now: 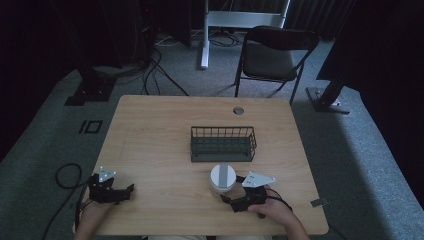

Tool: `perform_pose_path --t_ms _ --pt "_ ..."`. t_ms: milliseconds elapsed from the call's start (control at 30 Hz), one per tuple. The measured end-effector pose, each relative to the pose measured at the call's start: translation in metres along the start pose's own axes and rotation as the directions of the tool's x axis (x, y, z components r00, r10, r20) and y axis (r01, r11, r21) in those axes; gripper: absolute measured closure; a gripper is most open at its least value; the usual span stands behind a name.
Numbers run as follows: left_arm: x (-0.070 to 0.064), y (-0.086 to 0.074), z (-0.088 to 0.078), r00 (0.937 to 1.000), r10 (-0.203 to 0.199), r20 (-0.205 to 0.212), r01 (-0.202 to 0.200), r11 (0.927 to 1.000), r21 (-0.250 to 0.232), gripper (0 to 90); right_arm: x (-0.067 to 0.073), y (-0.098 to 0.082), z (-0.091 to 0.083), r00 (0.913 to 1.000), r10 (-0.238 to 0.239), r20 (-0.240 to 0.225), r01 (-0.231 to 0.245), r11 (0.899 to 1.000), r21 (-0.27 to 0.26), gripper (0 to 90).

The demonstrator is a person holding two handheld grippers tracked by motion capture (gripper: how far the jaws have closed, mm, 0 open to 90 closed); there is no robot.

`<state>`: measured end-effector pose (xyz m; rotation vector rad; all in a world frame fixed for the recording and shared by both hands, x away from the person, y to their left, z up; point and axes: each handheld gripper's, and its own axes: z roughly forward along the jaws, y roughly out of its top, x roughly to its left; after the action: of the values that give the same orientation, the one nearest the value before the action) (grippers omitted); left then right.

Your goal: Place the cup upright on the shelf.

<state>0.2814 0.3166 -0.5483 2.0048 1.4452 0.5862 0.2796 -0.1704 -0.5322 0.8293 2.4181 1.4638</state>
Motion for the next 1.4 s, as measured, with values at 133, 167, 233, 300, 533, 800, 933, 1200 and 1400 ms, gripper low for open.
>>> perform_pose_path --t_ms 133,167,233,300,533,800,933,1200,1400 --pt "0.0 0.0 0.0 1.0 0.0 0.0 0.0 1.0 0.0 0.2 0.0 0.001 0.002 1.0 -0.004 -0.003 0.004 1.0 -0.009 11.3" --pt "0.0 0.0 0.0 1.0 -0.001 0.0 0.001 1.0 -0.001 0.2 -0.001 0.001 0.004 1.0 0.001 -0.003 -0.001 1.0 -0.01 11.2" --pt "0.0 0.0 0.0 1.0 0.0 0.0 0.0 1.0 0.0 0.2 -0.001 0.002 0.006 1.0 -0.004 -0.004 0.004 1.0 -0.016 11.3" --pt "0.0 0.0 0.0 1.0 0.0 0.0 0.0 1.0 0.0 0.2 -0.001 0.003 0.007 1.0 -0.004 -0.005 0.004 1.0 -0.021 11.2" --pt "0.0 0.0 0.0 1.0 0.0 0.0 0.0 1.0 0.0 0.2 -0.001 0.005 0.012 0.9999 0.012 0.005 -0.012 0.999 -0.05 12.7" --pt "0.0 0.0 0.0 1.0 0.0 0.0 0.0 1.0 0.0 0.2 0.001 0.005 0.016 0.9999 0.003 0.011 -0.002 0.998 -0.056 12.7" --pt "0.0 0.0 0.0 1.0 0.0 0.0 0.0 1.0 0.0 0.2 0.0 0.007 0.017 0.9999 -0.001 0.016 0.002 0.998 -0.063 12.7" --pt "0.0 0.0 0.0 1.0 0.0 0.0 0.0 1.0 0.0 0.2 0.002 0.007 0.02 0.9997 0.016 0.021 -0.015 0.998 -0.06 13.9" --pt "0.0 0.0 0.0 1.0 0.0 0.0 0.0 1.0 0.0 0.2 0.003 0.009 0.021 0.9993 0.016 0.032 -0.015 0.999 -0.043 15.0"
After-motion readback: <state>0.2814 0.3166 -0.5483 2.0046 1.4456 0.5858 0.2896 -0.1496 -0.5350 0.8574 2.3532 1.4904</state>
